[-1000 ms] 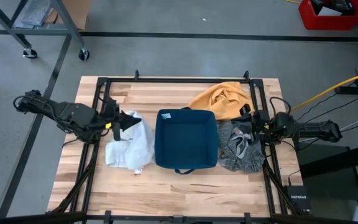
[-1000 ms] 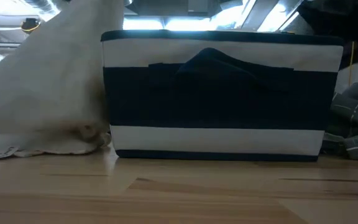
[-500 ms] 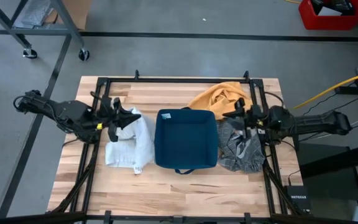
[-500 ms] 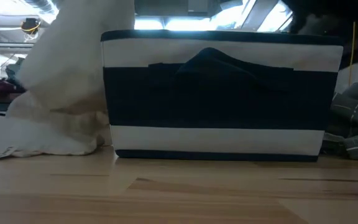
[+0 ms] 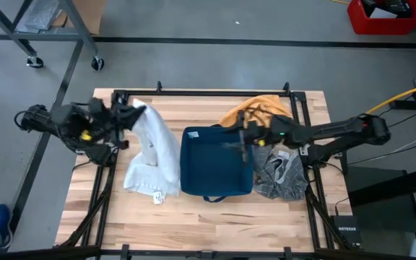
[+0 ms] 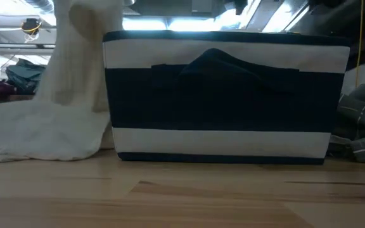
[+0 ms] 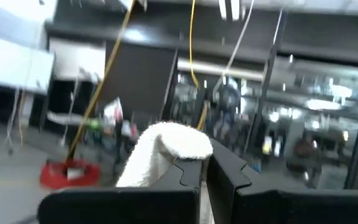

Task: Fold towel
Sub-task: Fold the white patterned towel

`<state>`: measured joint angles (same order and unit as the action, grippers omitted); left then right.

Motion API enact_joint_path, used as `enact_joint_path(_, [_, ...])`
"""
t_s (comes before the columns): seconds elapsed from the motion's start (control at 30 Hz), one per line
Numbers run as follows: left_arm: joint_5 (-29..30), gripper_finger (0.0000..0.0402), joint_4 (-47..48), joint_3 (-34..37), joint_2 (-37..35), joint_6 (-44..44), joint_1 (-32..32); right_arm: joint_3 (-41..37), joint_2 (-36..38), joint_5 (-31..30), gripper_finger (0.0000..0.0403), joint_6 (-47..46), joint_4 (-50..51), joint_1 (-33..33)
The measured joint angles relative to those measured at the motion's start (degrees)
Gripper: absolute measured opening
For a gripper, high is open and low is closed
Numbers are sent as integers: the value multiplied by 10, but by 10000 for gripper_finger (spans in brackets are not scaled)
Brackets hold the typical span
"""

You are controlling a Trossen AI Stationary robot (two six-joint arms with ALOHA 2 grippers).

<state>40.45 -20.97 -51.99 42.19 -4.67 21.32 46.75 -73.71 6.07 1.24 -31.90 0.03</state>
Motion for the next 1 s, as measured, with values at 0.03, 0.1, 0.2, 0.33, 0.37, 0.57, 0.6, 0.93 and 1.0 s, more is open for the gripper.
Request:
enact_joint_path(0.03, [0, 0, -13, 0, -3, -14, 0, 17, -20, 0, 200, 7, 8, 0])
enact_joint_path(0.1, [0, 0, -30, 0, -10, -37, 0, 52, -58, 0, 200, 22, 24, 0])
enact_joint_path(0.2, [0, 0, -47, -1, -21, -60, 0, 99, -106, 0, 200, 40, 51, 0])
enact_joint_path(0.33, [0, 0, -65, -1, -31, -80, 0, 153, -160, 0, 200, 53, 77, 0])
enact_joint_path(0.37, [0, 0, -71, -1, -32, -85, 0, 167, -174, 0, 200, 53, 82, 0])
enact_joint_path(0.57, [0, 0, -139, -1, -36, -138, 0, 219, -228, 7, 200, 53, 117, 0])
enact_joint_path(0.6, [0, 0, -152, -1, -36, -145, 0, 225, -233, 6, 200, 53, 116, 0])
enact_joint_path(0.93, [-1, 0, -208, -1, -41, -166, 0, 230, -260, 2, 200, 54, 107, 12])
enact_joint_path(1.0, [-1, 0, -208, -1, -40, -169, 0, 230, -260, -5, 200, 68, 97, 23])
